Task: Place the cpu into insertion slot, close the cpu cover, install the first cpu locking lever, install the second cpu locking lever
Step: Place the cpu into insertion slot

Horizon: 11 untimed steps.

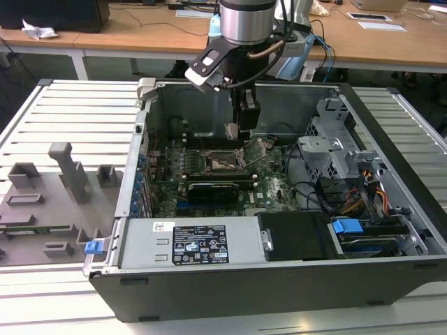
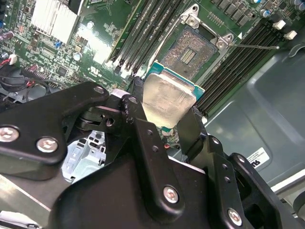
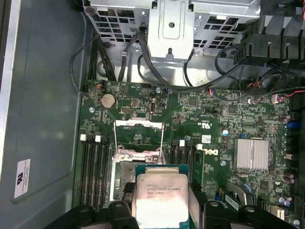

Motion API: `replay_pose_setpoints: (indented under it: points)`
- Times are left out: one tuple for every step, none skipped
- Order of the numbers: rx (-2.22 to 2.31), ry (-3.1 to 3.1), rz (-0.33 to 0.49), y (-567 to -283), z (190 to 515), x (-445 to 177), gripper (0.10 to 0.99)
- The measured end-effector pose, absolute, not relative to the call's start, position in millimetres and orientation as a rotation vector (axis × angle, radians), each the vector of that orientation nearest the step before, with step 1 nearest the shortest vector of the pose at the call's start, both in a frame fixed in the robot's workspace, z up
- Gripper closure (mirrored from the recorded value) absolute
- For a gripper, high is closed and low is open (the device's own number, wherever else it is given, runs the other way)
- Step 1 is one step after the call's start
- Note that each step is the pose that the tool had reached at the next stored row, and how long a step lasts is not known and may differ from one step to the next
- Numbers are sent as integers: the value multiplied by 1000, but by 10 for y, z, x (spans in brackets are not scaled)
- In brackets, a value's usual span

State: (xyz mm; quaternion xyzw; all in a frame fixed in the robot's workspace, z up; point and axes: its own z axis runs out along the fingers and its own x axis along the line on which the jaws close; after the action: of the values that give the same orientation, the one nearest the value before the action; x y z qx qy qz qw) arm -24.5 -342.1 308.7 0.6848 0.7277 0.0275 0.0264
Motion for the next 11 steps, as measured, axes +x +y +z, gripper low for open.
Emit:
replay_pose_setpoints:
  points:
    - [2118, 2247, 85, -3417, 3082, -246, 561]
    - [2120, 2245, 85, -3414, 3077, -245, 561]
    - [2122, 2242, 84, -3411, 3072, -245, 561]
    - [2125, 2239, 83, -3403, 3062, -245, 561]
    - [2128, 2235, 83, -3394, 3041, -245, 561]
    - [2128, 2235, 83, -3390, 3024, -244, 561]
    - [2128, 2235, 83, -3389, 2999, -245, 561]
    - [2129, 2235, 83, -3389, 2973, -245, 561]
    - [2128, 2234, 83, -3389, 2937, -246, 561]
    - [2128, 2234, 84, -3388, 2908, -258, 561]
    - [2128, 2234, 84, -3389, 2890, -271, 561]
